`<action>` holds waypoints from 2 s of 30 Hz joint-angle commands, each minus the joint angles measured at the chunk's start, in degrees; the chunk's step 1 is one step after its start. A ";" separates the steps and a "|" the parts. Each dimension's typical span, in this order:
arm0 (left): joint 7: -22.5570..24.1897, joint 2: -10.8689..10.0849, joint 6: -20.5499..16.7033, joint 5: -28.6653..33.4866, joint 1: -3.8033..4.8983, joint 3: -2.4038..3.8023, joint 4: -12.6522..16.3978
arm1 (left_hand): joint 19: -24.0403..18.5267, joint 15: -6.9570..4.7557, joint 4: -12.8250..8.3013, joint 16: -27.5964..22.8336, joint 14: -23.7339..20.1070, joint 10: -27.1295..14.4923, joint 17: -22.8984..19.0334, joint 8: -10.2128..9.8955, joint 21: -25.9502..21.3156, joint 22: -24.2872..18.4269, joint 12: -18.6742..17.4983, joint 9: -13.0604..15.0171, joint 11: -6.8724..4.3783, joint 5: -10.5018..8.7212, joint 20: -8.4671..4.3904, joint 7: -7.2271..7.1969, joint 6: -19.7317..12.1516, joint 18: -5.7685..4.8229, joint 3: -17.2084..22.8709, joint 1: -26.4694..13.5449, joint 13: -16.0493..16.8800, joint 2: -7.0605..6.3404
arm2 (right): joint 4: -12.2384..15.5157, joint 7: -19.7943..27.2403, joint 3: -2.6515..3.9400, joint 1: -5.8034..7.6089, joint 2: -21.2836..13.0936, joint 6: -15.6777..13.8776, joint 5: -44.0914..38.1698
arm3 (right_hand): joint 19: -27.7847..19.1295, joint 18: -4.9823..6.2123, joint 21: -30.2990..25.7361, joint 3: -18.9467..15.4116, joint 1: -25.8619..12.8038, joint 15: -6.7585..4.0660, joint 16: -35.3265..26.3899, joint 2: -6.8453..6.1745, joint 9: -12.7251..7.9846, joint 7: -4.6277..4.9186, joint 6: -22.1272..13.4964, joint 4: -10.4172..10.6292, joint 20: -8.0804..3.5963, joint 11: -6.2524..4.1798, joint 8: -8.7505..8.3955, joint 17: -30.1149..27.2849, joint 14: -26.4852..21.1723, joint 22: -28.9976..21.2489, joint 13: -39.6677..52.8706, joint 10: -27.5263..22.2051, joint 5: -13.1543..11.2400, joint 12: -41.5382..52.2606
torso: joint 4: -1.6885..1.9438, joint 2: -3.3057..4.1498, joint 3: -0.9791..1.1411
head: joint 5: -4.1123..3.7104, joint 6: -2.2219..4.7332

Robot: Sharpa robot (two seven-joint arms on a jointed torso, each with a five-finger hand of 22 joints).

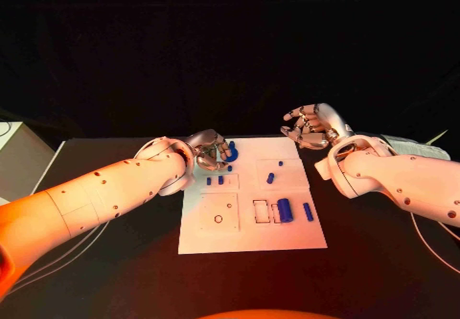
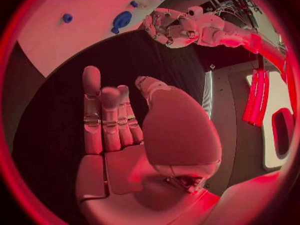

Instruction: Assemble the parts on the task board

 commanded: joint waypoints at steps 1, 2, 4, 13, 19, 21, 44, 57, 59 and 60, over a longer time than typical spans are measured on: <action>3.86 0.87 -2.80 -7.09 0.05 -0.19 -1.10 | -0.50 0.17 -0.39 0.87 -0.45 -0.56 -0.22 -0.46 0.45 0.32 -0.48 -0.71 0.28 -0.24 0.05 -0.13 0.52 0.56 -0.77 -0.28 -0.61 -0.23 | -0.11 4.11 0.01 -0.01 0.13 -1.92 3.01 | -0.86 0.70 -5.13 1.17 0.01 0.37 -7.74 -0.82 0.22 0.25 -0.67 -0.23 0.23 -1.15 0.69 -5.30 -2.46 -4.04 -4.18 -1.65 0.15 -4.17 | -0.03 0.02 0.08 | -0.06 0.12; 3.74 1.41 -2.45 -8.06 0.05 -0.37 -1.70 | -0.50 0.23 -0.59 1.41 -0.30 -0.67 -0.16 -0.59 0.67 0.49 -0.59 -1.02 0.34 -0.24 0.12 -0.26 0.70 0.57 -0.93 -0.28 -0.84 -0.21 | -0.17 4.46 0.01 -0.01 0.17 -1.98 3.33 | -1.17 0.46 -7.61 1.94 0.07 0.51 -10.84 -1.10 0.36 0.38 -0.96 -0.42 0.65 -0.94 1.06 -5.86 -3.39 -6.18 -7.07 -1.93 0.19 -7.17 | 0.00 0.02 0.09 | -0.09 0.13; 3.42 2.03 -2.05 -9.12 0.06 -0.58 -2.26 | -0.49 0.35 -0.84 2.53 0.07 -1.04 0.01 -0.89 1.13 0.84 -0.92 -1.64 0.48 -0.24 0.26 -0.41 0.99 0.59 -1.23 -0.40 -1.33 -0.20 | -0.23 4.82 0.01 -0.01 0.24 -1.97 3.59 | -1.49 0.52 -9.78 2.61 -0.02 0.88 -13.72 -1.23 0.48 0.40 -1.08 -0.51 0.84 -0.60 1.43 -6.34 -4.24 -8.13 -10.08 -1.73 0.21 -10.16 | 0.01 0.02 0.10 | -0.08 0.14; 2.07 4.50 -0.34 -12.12 0.05 -1.23 -4.97 | -0.35 0.59 -1.31 6.39 2.11 -1.20 1.46 -1.39 2.59 1.91 -1.18 -3.20 0.73 0.01 0.58 -0.68 2.83 0.64 -1.14 -0.38 -2.49 0.10 | -0.54 7.89 0.01 0.00 0.58 -1.77 5.99 | -4.82 0.42 -22.13 5.58 -0.23 3.72 -33.06 -1.68 -0.15 2.29 -2.05 -2.96 3.53 1.82 1.91 -11.51 -8.65 -20.79 -31.24 1.08 0.22 -28.58 | -0.23 0.10 0.09 | -0.10 0.10; 1.89 5.60 1.10 -12.74 0.05 -1.42 -6.06 | -0.44 0.59 -1.30 7.83 2.34 -0.72 1.35 -1.62 3.35 2.50 -1.22 -3.98 0.66 -0.06 0.60 -1.05 4.39 0.65 -0.84 -0.73 -3.11 -0.02 | -0.77 9.74 0.01 0.00 0.76 -1.15 8.34 | -8.00 0.48 -26.99 6.73 -0.46 5.67 -40.85 -1.48 -1.47 3.29 -2.50 -4.37 5.68 3.14 0.06 -15.89 -12.18 -27.26 -38.45 0.87 0.37 -32.54 | -0.10 0.12 0.10 | -0.40 -0.01; 1.44 5.85 1.69 -13.03 0.04 -1.46 -6.30 | -0.46 0.57 -1.45 8.15 2.41 -0.63 1.43 -1.79 3.54 2.70 -1.24 -4.20 0.63 -0.04 0.60 -1.09 4.58 0.64 -0.71 -0.60 -3.26 -0.02 | -0.82 10.03 0.01 0.01 0.80 -0.96 8.74 | -9.11 0.52 -27.04 6.85 -0.77 6.13 -42.66 -1.48 -1.79 3.54 -2.52 -4.72 6.25 3.45 -0.45 -17.20 -12.80 -29.48 -40.35 0.86 0.36 -33.17 | -0.04 0.05 0.09 | -0.49 -0.09; -1.86 7.61 5.40 -14.41 0.04 -1.78 -8.79 | -0.32 0.54 -2.33 10.32 2.71 0.10 1.44 -2.93 5.26 4.46 -1.42 -5.57 0.59 -0.05 0.57 -0.71 5.74 0.46 0.66 -0.11 -4.25 0.16 | -0.98 11.33 0.01 0.03 1.09 -0.08 10.48 | -14.10 0.64 -27.00 6.17 -1.87 8.35 -49.63 -0.63 -3.13 4.80 -2.50 -6.37 8.70 5.11 -2.84 -24.32 -15.99 -40.18 -48.05 -1.06 1.11 -37.01 | 0.08 0.02 0.10 | -0.80 -0.58; -1.59 7.98 5.16 -13.73 0.03 -1.79 -9.55 | -0.66 0.51 -2.98 11.85 2.46 1.06 0.59 -3.92 6.56 5.70 -2.79 -6.66 0.56 -0.06 0.56 -0.20 6.86 0.43 2.56 -0.04 -5.80 0.54 | -0.61 11.39 0.01 0.08 1.20 0.01 10.69 | -14.12 0.65 -26.99 6.11 -1.92 8.38 -49.69 -0.62 -3.15 4.84 -2.51 -6.37 8.72 5.14 -2.89 -24.44 -16.00 -40.32 -48.09 -1.05 1.14 -37.08 | 0.03 0.07 0.12 | -0.96 -0.90; -1.51 8.05 5.11 -13.57 0.03 -1.80 -9.73 | -0.82 0.53 -3.13 12.15 2.32 1.37 0.14 -4.33 6.82 5.91 -3.45 -6.96 0.60 -0.10 0.57 -0.12 6.91 0.43 3.00 -0.20 -6.34 0.50 | -0.58 11.38 0.01 0.08 1.24 0.06 10.70 | -14.12 0.65 -26.99 6.11 -1.92 8.38 -49.69 -0.62 -3.15 4.84 -2.51 -6.37 8.72 5.14 -2.89 -24.44 -16.00 -40.32 -48.09 -1.05 1.14 -37.08 | 0.01 0.04 0.11 | -1.03 -0.94; -1.47 8.09 5.06 -13.51 0.03 -1.80 -9.81 | -0.79 0.54 -3.15 12.21 2.31 1.43 0.07 -4.40 6.92 6.03 -3.58 -7.02 0.61 -0.12 0.58 -0.10 6.93 0.41 3.07 -0.24 -6.45 0.49 | -0.57 11.39 0.01 0.08 1.26 0.09 10.70 | -14.12 0.65 -26.99 6.11 -1.92 8.38 -49.69 -0.62 -3.15 4.84 -2.51 -6.37 8.72 5.14 -2.89 -24.44 -16.00 -40.32 -48.09 -1.05 1.14 -37.08 | 0.01 0.02 0.09 | -1.04 -0.96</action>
